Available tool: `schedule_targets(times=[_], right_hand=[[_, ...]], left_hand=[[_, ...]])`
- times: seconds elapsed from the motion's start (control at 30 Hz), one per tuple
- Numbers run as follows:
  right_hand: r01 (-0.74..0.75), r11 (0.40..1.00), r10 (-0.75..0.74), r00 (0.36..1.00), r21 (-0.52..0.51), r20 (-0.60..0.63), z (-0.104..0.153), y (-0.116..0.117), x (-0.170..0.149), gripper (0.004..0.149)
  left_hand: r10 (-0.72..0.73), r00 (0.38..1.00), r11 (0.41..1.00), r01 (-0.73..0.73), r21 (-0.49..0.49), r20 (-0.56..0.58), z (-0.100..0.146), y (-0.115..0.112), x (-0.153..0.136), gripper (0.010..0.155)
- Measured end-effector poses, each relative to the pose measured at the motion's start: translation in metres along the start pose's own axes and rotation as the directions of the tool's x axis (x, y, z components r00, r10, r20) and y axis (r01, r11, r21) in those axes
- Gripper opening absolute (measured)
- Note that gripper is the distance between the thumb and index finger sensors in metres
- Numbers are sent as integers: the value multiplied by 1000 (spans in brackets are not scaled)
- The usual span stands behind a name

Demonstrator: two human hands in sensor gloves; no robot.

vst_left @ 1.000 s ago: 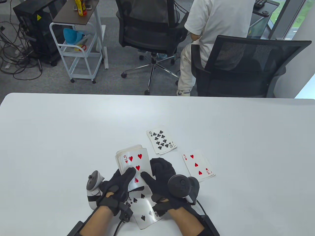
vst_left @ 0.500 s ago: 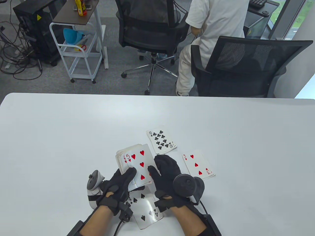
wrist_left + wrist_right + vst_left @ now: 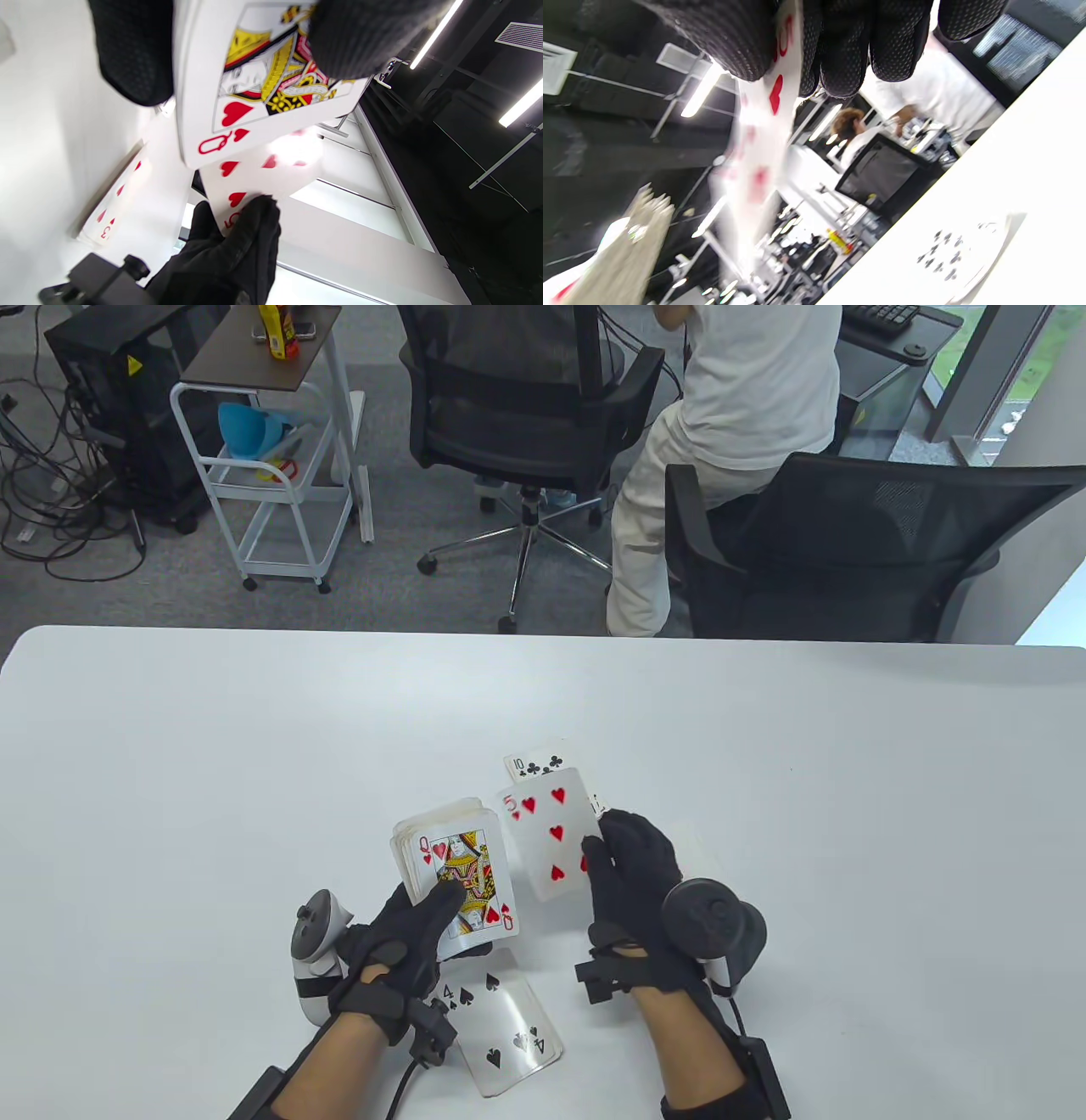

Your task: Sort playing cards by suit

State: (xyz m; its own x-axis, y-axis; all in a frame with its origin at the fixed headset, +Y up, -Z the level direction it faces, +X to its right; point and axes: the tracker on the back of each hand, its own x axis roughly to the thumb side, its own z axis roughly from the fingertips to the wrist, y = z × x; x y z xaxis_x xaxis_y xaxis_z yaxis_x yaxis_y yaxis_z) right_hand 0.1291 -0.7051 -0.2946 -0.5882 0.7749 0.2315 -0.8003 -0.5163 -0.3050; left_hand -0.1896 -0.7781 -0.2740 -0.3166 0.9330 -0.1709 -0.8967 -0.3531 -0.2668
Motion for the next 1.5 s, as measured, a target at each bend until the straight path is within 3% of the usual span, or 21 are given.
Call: schedule_targets(times=[0.17,0.23,0.3,0.43,0.53,0.7,0.87,0.97,1.13,1.33,1.5], right_hand=[[-178,983,171,978,-51,-121,-13,-29,-32,38],[-336,942,331,925,4,-186,-17,-38,-47,38],[-370,927,374,893,65,-250,-20,-43,-60,38],[-334,902,417,838,274,-352,-22,-39,-81,38],[-402,828,543,752,392,-374,-22,-30,-90,38],[-571,718,695,618,398,-368,-23,-22,-96,43],[-575,710,704,592,407,-391,-22,-22,-100,51],[-569,730,683,625,379,-377,-22,-23,-94,52],[-529,811,583,770,250,-258,-20,-20,-60,49],[-477,863,498,858,169,-124,-12,-9,-23,49],[-271,957,270,963,103,19,-1,-3,7,49]], left_hand=[[-10,1000,1000,10,-6,-2,-1,-3,-1,62],[-8,1000,1000,7,-8,-3,-1,-3,-1,62],[-9,1000,1000,9,-9,-5,-1,-3,-1,62],[-4,1000,1000,4,-11,-5,-1,-4,-1,62],[-7,1000,1000,7,-14,-3,0,-4,-1,62],[-8,1000,1000,8,-14,-5,0,-3,-1,62],[-5,1000,1000,5,-15,-6,1,-3,-1,62],[-11,1000,1000,11,-18,-9,0,-3,-1,62],[-14,1000,1000,13,-24,-18,0,-5,-3,62],[-12,1000,1000,12,-12,-22,0,-2,-4,61],[-13,1000,1000,12,-10,-25,0,-3,-4,61]])
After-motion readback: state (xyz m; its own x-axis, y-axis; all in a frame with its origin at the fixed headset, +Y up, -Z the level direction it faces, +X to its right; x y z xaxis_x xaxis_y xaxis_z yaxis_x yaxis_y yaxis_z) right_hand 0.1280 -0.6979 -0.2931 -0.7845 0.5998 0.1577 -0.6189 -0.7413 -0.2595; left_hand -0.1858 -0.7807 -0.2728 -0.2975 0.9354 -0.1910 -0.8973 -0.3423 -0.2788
